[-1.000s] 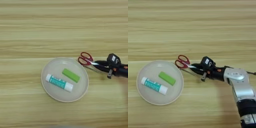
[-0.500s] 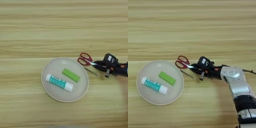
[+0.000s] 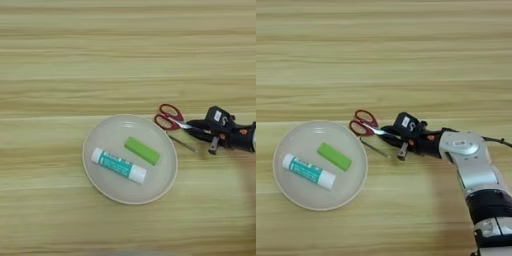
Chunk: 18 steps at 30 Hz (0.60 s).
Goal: Move the objects on the table
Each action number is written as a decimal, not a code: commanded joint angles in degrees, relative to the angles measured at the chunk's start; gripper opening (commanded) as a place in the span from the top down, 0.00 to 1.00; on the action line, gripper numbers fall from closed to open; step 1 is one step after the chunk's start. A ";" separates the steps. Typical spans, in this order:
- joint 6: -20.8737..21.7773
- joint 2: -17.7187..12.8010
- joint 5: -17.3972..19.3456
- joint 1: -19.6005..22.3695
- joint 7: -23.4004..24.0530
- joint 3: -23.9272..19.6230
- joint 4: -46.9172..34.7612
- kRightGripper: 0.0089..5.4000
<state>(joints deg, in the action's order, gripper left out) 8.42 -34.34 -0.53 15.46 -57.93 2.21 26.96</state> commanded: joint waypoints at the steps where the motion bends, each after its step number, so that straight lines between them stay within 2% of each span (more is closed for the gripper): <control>1: 1.21 -0.81 1.00 4.41 2.47 -1.26 -3.41 0.87; 10: 0.81 0.61 0.97 6.38 4.44 -1.61 -3.41 0.87; 18: 2.17 2.40 -1.01 9.77 5.97 0.02 4.85 0.87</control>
<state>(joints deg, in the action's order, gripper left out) 9.00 -30.83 -1.67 20.02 -54.01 2.84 32.74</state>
